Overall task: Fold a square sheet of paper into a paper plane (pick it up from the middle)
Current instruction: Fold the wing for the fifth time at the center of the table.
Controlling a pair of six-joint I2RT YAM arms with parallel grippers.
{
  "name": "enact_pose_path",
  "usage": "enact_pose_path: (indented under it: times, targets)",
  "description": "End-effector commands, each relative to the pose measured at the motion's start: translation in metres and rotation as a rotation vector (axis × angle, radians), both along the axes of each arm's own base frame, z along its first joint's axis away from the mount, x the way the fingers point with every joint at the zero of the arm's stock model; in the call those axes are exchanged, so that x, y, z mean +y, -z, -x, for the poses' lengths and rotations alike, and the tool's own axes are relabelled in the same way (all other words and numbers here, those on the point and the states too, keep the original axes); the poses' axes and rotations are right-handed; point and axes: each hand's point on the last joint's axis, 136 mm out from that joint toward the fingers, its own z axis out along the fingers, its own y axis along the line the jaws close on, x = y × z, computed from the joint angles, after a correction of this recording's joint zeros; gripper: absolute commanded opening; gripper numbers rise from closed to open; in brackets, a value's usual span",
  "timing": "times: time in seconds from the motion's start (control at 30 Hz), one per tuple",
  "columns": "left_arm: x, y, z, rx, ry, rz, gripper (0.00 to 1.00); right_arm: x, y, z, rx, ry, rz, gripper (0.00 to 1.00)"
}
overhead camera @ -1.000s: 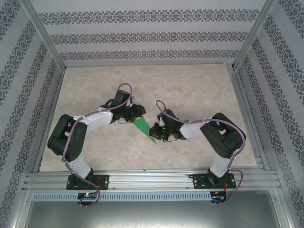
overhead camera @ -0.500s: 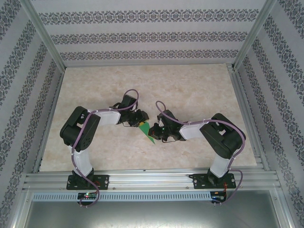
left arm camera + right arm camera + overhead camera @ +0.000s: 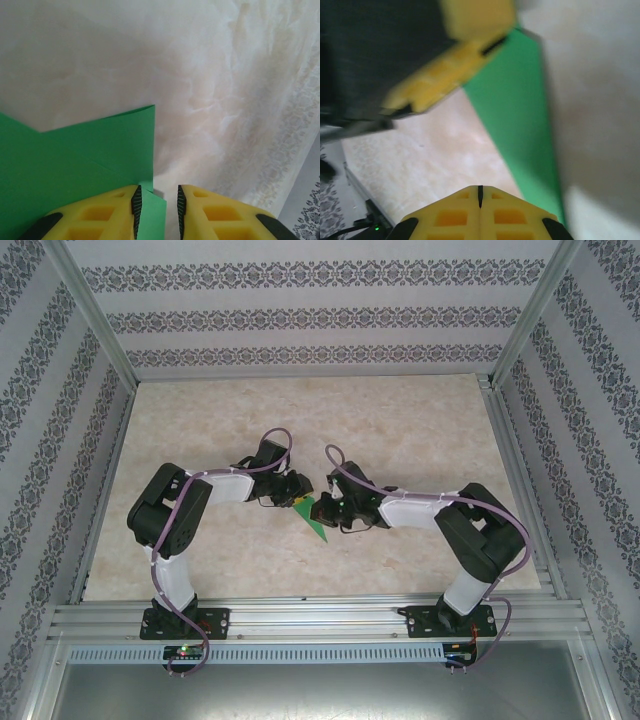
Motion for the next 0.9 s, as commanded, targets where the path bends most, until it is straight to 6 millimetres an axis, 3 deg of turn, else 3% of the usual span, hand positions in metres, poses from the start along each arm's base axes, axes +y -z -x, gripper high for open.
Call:
enact_pose_path:
  times: [0.0, 0.1, 0.23, 0.33, 0.7, 0.87]
  targets:
    - [0.020, 0.038, 0.011, 0.082, -0.043, -0.081, 0.31, 0.014, 0.002, 0.004, 0.019, -0.060, -0.008, 0.05]
    - [0.020, 0.038, 0.012, 0.085, -0.045, -0.081, 0.31, 0.015, 0.018, 0.007, 0.062, -0.067, 0.006, 0.04]
    - [0.022, 0.041, 0.014, 0.095, -0.052, -0.084, 0.30, -0.003, 0.048, 0.020, 0.114, -0.056, 0.088, 0.04]
    - [0.024, 0.043, 0.015, 0.097, -0.051, -0.094, 0.30, -0.014, 0.059, 0.031, 0.138, -0.056, 0.104, 0.05]
    - [0.040, 0.049, 0.018, 0.115, -0.071, -0.112, 0.29, -0.043, 0.062, 0.069, 0.183, -0.066, 0.132, 0.08]
    - [0.040, 0.049, 0.017, 0.114, -0.072, -0.109, 0.28, -0.070, 0.073, 0.093, 0.215, -0.051, 0.194, 0.08]
